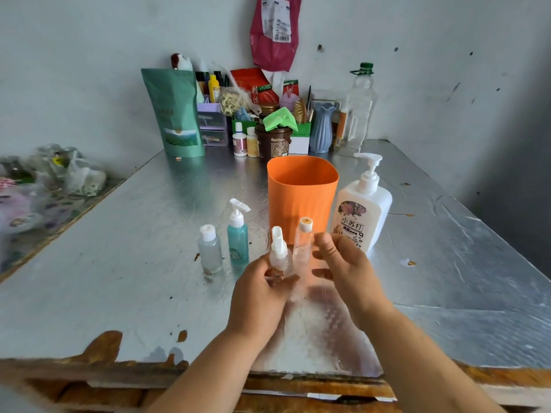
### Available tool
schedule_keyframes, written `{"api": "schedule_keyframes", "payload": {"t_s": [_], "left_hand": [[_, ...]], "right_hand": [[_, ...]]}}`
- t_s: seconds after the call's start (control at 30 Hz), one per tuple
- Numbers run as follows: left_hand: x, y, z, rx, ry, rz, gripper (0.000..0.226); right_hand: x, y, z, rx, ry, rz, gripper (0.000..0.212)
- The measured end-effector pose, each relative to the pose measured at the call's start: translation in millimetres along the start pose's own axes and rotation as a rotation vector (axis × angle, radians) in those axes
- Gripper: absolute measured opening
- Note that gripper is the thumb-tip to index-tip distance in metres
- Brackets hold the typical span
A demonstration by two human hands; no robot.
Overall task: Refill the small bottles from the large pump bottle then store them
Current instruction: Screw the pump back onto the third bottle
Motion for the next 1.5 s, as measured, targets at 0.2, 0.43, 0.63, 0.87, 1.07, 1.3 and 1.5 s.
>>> {"api": "schedule_keyframes", "payload": {"t_s": [0.2, 0.43, 0.63, 0.87, 1.07, 1.3, 1.5], "left_hand": [[-16.6, -2.6, 7.6, -0.063, -0.127, -0.121, 0.024], [-60.0, 0.8, 30.2, -0.139, -0.257, -0.222, 0.031], [-73.9, 4.5, 40.0, -0.158, -0.292, -0.267, 0.030], [-78.3, -5.3, 48.0, -0.145, -0.319, -0.324, 0.033], [-73.2, -22.8, 42.5, -0.143, -0.286, -0.298, 0.024], [-59.4, -47.4, 39.0, -0.154, -0.312, -0.296, 0.027], [-52.0, -58.0, 34.9, -0.162, -0.333, -0.292, 0.034]], "right_hand": [[-23.8, -7.8, -23.1, 0.048, 0.144, -0.149, 0.016], [-23.5, -10.7, -32.7, -0.029, 0.322, -0.137, 0.022], [-15.6, -12.3, -35.4, -0.036, 0.520, -0.092, 0.016], [-16.0, -11.4, -37.1, -0.052, 0.586, -0.098, 0.011], [-15.5, -10.6, -35.5, -0.082, 0.605, -0.094, 0.009], [-15.5, -10.9, -34.8, -0.096, 0.603, -0.098, 0.008], [-16.8, -10.3, -35.1, -0.088, 0.584, -0.097, 0.008]]}}
Point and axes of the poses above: each hand's wrist, its own y-axis away from the middle knuckle, its own x-axis out of the palm, z = x × y, the point moved 5 cm from there along -y, towards the middle knuckle, and after that the axes turned 6 degrees about -y, right-handed, at the moved point
